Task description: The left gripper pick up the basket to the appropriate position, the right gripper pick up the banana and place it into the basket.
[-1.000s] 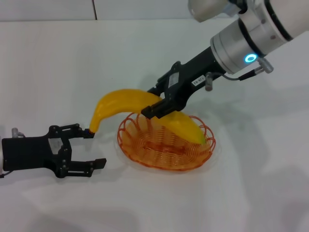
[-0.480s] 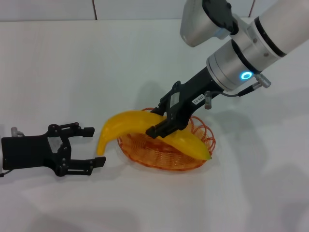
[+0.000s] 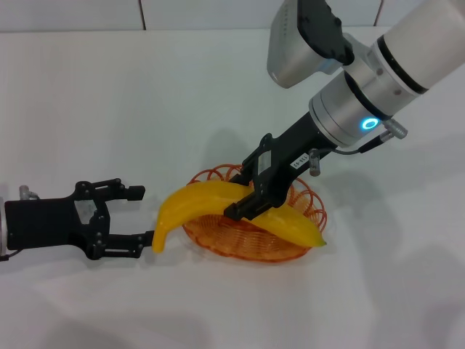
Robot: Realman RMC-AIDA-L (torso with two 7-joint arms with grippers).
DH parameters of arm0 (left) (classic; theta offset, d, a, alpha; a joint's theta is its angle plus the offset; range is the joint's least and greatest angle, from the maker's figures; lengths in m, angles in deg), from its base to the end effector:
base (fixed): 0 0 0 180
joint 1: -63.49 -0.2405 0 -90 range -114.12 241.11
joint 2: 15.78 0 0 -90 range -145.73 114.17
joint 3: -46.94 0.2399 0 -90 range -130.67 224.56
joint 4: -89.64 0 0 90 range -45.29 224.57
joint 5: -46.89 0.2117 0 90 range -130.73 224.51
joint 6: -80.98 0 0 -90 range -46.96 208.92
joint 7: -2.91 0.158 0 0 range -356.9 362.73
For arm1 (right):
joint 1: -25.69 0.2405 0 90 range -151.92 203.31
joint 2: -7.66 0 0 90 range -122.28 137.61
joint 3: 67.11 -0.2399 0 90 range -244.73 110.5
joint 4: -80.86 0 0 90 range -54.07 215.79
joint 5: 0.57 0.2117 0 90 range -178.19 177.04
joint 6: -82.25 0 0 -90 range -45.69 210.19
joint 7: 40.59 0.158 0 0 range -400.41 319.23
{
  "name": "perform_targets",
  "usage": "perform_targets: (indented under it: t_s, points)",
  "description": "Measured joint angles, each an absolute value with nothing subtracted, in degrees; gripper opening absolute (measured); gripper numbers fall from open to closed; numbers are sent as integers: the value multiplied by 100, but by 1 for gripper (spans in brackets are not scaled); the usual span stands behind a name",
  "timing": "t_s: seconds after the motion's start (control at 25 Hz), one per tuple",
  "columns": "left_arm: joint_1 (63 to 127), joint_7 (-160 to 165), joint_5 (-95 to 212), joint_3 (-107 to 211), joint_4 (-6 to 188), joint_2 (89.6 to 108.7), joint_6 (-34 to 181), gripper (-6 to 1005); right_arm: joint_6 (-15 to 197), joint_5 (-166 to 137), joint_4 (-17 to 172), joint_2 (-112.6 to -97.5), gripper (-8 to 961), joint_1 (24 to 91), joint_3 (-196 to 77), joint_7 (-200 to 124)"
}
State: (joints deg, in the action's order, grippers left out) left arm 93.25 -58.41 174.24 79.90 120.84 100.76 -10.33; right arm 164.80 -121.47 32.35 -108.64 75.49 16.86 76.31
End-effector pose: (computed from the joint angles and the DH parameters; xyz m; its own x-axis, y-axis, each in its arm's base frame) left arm -0.2857 0.3009 -0.0101 0.9109 0.2068 0.3570 0.2840 -0.9420 -0.1790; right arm 0.1257 0.3564 -0.0691 0.9510 -0.2706 0.1499 -0.2781 -0.9600 0.0312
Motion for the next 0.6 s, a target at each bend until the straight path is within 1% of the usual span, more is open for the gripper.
perform_targets:
  t_s: [0.36,0.48,0.6]
  points:
    - [9319,-5843,17424,7990,12084,10076,-1033,876,16537,-12130,3216,-10845,624,7557,1639,7659]
    - [9320,-5843,17424,7990,12084,10076,-1034,877,16727,-12147,3167,-10835,649,7587,1622,7665]
    - [9313,-5843,17424,7990,12084,10076,-1033,877,17102,-12164,3002,-10758,666,7622,1610,7671]
